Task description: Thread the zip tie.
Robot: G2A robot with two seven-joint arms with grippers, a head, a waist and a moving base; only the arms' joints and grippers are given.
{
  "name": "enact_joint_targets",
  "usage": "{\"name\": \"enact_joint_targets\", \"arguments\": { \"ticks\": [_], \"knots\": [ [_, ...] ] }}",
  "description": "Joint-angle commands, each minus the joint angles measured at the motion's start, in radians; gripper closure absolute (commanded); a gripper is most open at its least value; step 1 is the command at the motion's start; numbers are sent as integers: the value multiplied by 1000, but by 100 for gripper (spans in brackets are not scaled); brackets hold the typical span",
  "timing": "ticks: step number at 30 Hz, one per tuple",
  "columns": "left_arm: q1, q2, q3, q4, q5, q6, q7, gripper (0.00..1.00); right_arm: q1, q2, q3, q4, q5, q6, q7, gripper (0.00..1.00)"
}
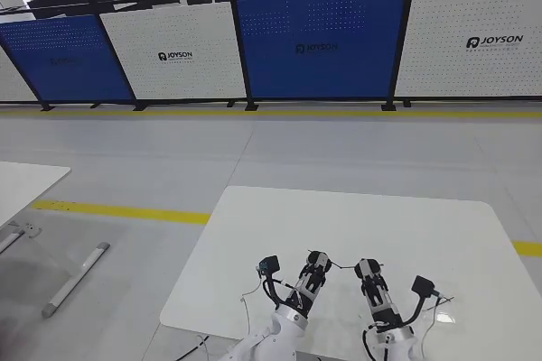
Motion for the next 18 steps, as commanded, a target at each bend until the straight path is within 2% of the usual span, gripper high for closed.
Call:
{"name": "enact_joint_targets", "arguments": {
  "ticks": [1, 18],
  "knots": [
    [0, 0, 0, 0, 0, 0, 0, 100, 3, -2, 1, 3, 2, 2, 1, 100],
    [0, 0, 0, 0, 0, 0, 0, 100, -11, -9, 15, 1, -12, -7, 2, 100]
  ]
}}
